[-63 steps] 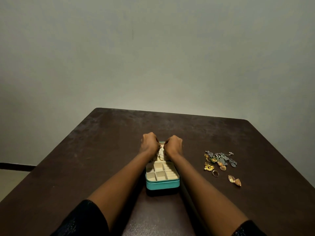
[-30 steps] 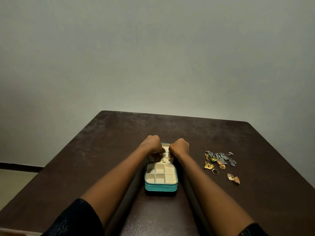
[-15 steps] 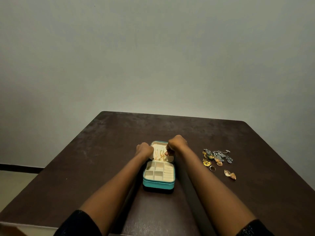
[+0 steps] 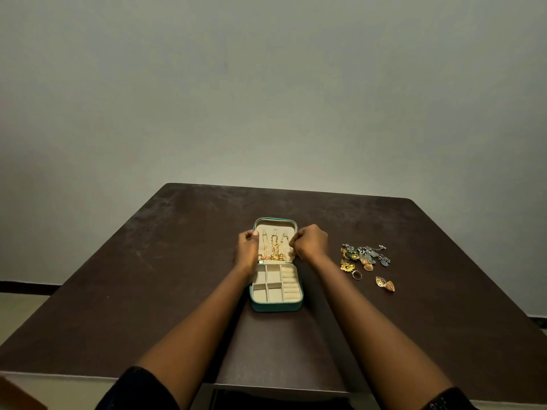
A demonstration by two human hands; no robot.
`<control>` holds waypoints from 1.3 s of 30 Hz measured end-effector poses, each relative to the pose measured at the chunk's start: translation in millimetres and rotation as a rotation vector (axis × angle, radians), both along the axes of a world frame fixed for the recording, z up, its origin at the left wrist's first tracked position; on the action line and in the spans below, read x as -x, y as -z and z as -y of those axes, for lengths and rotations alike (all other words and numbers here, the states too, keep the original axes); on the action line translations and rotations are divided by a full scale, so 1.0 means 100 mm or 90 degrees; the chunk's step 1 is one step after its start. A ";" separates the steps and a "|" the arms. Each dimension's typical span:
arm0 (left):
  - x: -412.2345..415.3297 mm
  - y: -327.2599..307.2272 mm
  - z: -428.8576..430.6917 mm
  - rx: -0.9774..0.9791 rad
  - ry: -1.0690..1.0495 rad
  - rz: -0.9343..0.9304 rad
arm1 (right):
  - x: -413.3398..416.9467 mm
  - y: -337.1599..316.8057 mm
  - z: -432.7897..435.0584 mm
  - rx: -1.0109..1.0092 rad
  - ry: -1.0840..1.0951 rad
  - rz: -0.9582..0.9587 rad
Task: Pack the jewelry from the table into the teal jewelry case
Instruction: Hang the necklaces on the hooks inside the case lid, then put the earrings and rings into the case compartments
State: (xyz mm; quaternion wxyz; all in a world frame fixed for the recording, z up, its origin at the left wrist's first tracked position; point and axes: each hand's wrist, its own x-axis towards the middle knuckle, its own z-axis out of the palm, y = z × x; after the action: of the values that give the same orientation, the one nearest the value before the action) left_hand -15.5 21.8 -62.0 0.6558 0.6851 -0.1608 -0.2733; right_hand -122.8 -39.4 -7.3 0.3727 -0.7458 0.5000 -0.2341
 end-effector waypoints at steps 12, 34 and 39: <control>0.09 0.03 0.19 0.147 0.037 -0.060 | 0.29 0.23 0.12 0.065 0.092 0.089; 0.08 0.03 0.44 0.107 0.076 0.098 | 0.24 0.40 0.29 -0.001 0.127 0.111; 0.06 0.05 0.47 0.089 0.082 0.075 | 0.35 0.34 0.34 0.010 0.092 0.096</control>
State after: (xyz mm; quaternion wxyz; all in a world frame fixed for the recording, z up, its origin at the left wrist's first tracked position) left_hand -21.2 -24.9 -66.9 0.6722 0.6409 -0.2618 -0.2624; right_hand -157.4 -73.0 -41.7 0.3855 -0.6910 0.5214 -0.3195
